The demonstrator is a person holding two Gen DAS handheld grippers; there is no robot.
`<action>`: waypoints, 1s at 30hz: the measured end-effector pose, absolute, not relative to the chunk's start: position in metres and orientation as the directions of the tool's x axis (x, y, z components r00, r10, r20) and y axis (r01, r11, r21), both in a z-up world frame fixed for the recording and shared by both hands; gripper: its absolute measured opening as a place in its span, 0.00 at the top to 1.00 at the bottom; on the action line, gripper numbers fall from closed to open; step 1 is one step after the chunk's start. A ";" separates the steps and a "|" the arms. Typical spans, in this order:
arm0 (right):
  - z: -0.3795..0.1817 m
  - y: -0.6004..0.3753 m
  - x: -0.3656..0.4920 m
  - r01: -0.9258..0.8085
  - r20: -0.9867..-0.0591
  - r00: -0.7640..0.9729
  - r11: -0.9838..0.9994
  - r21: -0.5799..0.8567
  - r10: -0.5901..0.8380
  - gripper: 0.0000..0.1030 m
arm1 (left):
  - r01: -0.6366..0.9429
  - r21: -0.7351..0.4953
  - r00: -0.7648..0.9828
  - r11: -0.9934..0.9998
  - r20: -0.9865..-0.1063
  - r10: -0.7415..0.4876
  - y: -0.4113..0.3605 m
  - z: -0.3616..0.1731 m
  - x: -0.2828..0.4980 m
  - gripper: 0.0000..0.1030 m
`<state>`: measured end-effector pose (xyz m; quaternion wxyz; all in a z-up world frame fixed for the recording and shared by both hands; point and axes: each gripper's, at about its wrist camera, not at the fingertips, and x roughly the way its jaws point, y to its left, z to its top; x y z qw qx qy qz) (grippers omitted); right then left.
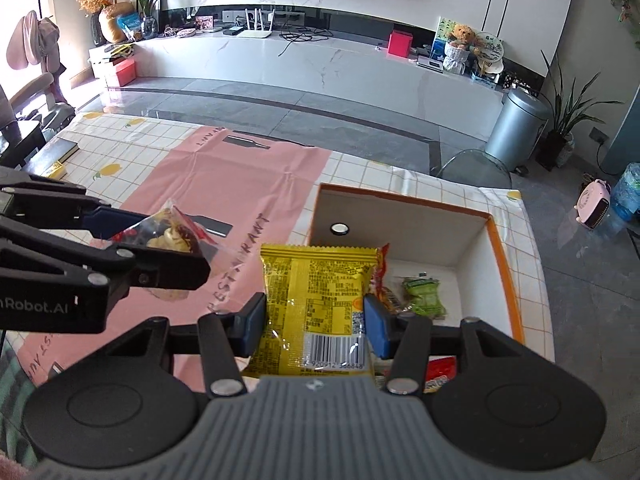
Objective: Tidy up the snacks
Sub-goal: 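Carry the cake in the left tool while the right tool carries the yellow packet to the box, then open the left tool to drop the cake while the right tool drops the yellow packet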
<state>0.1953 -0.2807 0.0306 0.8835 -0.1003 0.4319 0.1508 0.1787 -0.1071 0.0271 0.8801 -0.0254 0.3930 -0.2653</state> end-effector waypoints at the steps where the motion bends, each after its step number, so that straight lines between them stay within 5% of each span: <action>1: 0.029 -0.289 0.198 -0.355 -0.803 0.570 0.934 -0.045 0.178 0.52 | 0.464 -0.248 0.538 0.850 -0.684 -0.493 -0.118 0.025 0.182 0.54; 16: -0.041 -0.361 0.222 -0.378 -0.904 0.416 0.923 -0.070 0.102 0.52 | 0.650 -0.090 0.371 0.754 -0.829 -0.419 -0.231 -0.038 0.219 0.54; 30: -0.076 -0.366 0.231 -0.427 -0.939 0.331 0.902 -0.056 0.098 0.52 | 0.669 0.020 0.342 0.743 -0.896 -0.284 -0.253 -0.074 0.232 0.52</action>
